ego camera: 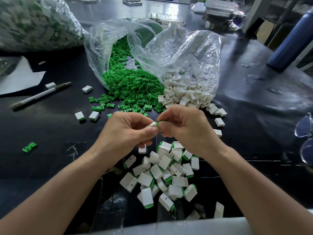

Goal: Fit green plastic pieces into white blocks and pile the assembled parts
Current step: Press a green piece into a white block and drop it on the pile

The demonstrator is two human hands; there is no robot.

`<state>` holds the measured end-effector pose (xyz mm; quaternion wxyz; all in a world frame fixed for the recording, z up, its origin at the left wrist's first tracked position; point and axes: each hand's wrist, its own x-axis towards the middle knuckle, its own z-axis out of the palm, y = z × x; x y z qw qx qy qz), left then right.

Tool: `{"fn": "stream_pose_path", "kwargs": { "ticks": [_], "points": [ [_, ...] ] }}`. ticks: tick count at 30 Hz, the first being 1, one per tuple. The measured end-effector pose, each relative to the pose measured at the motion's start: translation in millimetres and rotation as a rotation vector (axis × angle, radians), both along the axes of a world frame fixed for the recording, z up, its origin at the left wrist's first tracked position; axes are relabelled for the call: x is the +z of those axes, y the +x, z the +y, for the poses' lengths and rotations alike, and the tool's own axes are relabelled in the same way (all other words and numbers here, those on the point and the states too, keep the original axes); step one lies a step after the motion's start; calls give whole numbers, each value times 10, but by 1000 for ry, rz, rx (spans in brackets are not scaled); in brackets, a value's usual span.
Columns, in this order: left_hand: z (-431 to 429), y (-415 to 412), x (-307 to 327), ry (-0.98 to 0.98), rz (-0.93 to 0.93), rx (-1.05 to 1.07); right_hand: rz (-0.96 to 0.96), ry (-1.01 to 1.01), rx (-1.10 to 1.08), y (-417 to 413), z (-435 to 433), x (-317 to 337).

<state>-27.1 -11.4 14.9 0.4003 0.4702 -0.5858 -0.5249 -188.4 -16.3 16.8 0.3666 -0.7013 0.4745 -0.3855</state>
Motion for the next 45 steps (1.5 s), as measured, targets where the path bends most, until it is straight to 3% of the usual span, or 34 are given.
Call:
{"fn": "stream_pose_path", "kwargs": {
  "ticks": [11,19,28,35,45],
  "points": [
    [-1,-9,40,24,74,-21,-158,158,81,-65,-27,38],
    [9,-11,60,28,75,5,210,7,39,-37,30,23],
    [38,19,66,-33,104,-7,59,-26,67,31,58,-12],
    [51,41,38,-162,-102,-69,423,-145,172,-33,50,54],
    [61,55,-17,-296,-348,-114,698,-286,297,-57,78,141]
  ]
}}
